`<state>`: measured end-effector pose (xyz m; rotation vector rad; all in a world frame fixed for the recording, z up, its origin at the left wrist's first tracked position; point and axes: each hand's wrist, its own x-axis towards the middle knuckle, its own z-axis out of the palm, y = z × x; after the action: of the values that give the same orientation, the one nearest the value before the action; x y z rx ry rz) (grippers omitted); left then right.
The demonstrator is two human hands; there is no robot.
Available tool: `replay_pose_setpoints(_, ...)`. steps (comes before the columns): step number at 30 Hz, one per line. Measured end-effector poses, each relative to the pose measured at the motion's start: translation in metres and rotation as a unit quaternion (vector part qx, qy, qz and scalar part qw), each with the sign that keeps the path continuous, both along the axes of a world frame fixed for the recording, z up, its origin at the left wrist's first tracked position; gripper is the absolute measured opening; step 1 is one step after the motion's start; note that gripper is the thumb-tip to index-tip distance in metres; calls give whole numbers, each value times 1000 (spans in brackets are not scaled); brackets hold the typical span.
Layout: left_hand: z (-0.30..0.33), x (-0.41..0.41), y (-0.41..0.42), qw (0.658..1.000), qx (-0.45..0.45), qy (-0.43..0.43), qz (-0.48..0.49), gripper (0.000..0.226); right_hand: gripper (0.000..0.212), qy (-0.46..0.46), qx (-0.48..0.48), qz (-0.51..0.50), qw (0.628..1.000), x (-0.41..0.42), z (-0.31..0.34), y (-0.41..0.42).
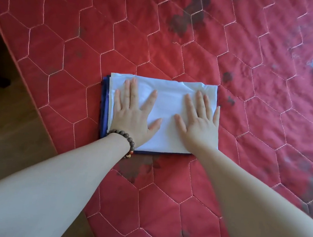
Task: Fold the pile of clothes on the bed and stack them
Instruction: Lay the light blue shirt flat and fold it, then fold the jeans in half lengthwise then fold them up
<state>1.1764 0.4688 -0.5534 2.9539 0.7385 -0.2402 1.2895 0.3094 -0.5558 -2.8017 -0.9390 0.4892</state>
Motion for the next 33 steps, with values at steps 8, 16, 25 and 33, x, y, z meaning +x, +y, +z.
replay_pose_setpoints(8,46,12,-24,997,-4,66,-33,74,58,99,133,-48,985,2,36,-53)
replay_pose_setpoints(16,76,93,-193,980,-105,-32,-166,68,49,39,155,-253,954,-5,56,-231)
replay_pose_setpoints(25,34,192,-328,974,-83,-59,-202,87,53,-51,145,-335,930,50,73,-394)
replay_pose_setpoints(33,-18,248,-332,998,-57,-14,-24,104,48,-123,132,-277,944,172,69,-407)
